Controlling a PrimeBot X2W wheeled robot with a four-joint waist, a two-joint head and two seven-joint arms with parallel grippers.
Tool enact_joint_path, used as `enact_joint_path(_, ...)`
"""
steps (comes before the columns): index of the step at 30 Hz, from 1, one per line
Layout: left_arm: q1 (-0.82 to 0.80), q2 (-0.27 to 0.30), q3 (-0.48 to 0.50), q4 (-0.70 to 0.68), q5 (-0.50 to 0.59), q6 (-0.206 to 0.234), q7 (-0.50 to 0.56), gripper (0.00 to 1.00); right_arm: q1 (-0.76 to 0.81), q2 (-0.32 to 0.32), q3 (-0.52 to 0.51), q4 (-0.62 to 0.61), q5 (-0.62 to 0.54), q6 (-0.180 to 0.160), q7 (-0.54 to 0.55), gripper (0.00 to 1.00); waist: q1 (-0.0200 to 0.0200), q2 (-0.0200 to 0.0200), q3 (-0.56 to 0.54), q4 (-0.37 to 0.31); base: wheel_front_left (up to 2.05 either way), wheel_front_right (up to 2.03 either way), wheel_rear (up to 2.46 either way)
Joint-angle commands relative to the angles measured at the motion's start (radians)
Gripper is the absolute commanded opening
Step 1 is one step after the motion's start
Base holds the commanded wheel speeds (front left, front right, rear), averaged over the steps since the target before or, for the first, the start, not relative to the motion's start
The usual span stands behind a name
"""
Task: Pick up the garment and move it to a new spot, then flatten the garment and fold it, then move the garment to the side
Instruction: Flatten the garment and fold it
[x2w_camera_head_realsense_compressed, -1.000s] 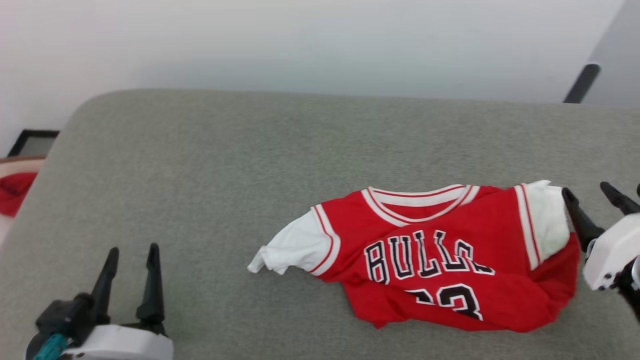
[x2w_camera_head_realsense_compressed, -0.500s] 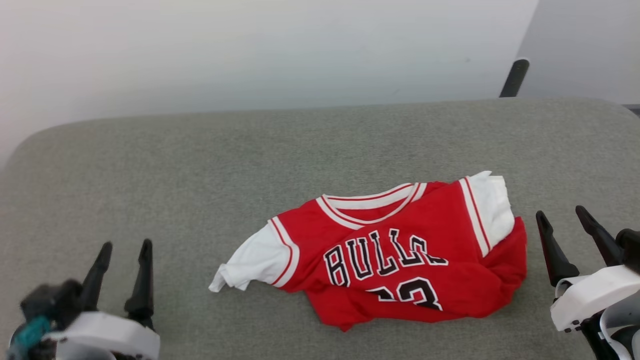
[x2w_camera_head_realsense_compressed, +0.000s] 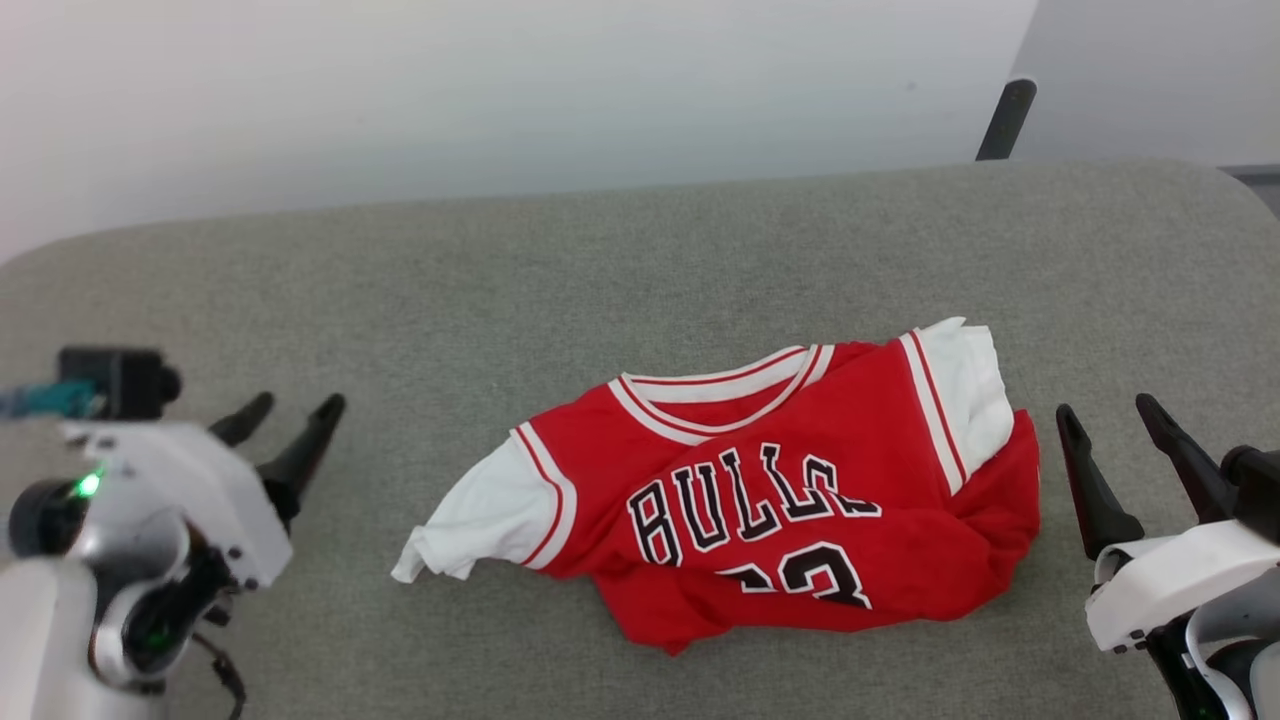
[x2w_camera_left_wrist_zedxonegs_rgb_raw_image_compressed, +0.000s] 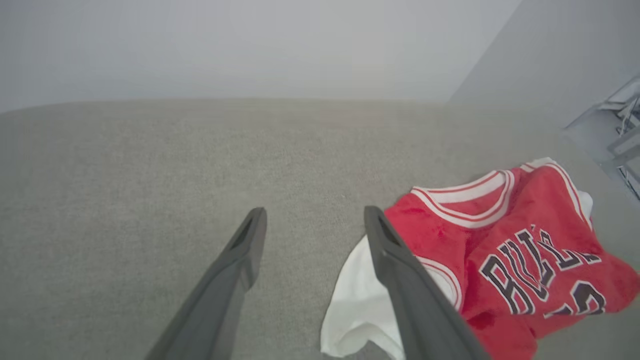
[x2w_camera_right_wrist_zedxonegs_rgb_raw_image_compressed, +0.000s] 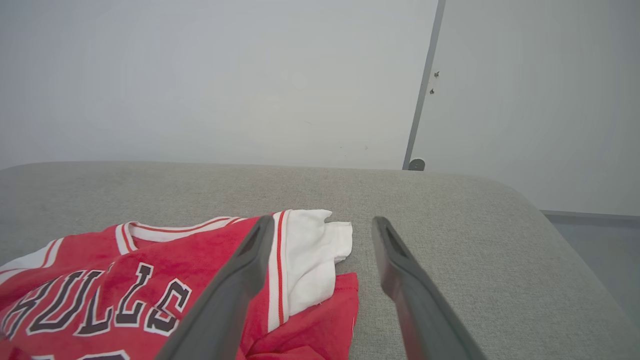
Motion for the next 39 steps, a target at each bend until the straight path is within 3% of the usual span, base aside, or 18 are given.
enact_joint_path(1, -0.027, 0.004, -0.015, 0.009, -0.026, -0.002, 0.052, 1.00, -0.011, 0.002, 0.001, 0.002, 0.002, -0.001, -0.005, 1.00, 0.0000, 0.0000, 0.010, -0.006, 0.00, 0.00, 0.00)
enact_joint_path(6, -0.106, 0.010, -0.071, 0.035, -0.070, 0.018, 0.234, 1.00, -0.027, 0.002, 0.004, 0.009, 0.005, -0.001, -0.009, 1.00, 0.0000, 0.0000, 0.032, -0.017, 0.00, 0.00, 0.00)
enact_joint_path(14, -0.179, 0.016, -0.151, 0.102, -0.065, 0.050, 0.406, 1.00, -0.049, 0.004, 0.006, 0.011, 0.010, -0.001, -0.008, 1.00, 0.0000, 0.0000, 0.073, -0.041, 0.00, 0.00, 0.00)
enact_joint_path(30, -0.196, 0.015, -0.218, 0.159, -0.074, 0.086, 0.556, 1.00, -0.073, 0.005, -0.003, 0.023, 0.008, -0.001, -0.011, 1.00, 0.0000, 0.0000, 0.129, -0.058, 0.00, 0.00, 0.00)
enact_joint_path(39, -0.200, 0.030, -0.245, 0.226, -0.033, 0.076, 0.532, 1.00, -0.097, 0.003, 0.008, 0.024, 0.022, -0.001, -0.008, 1.00, 0.0000, 0.0000, 0.158, -0.057, 0.00, 0.00, 0.00)
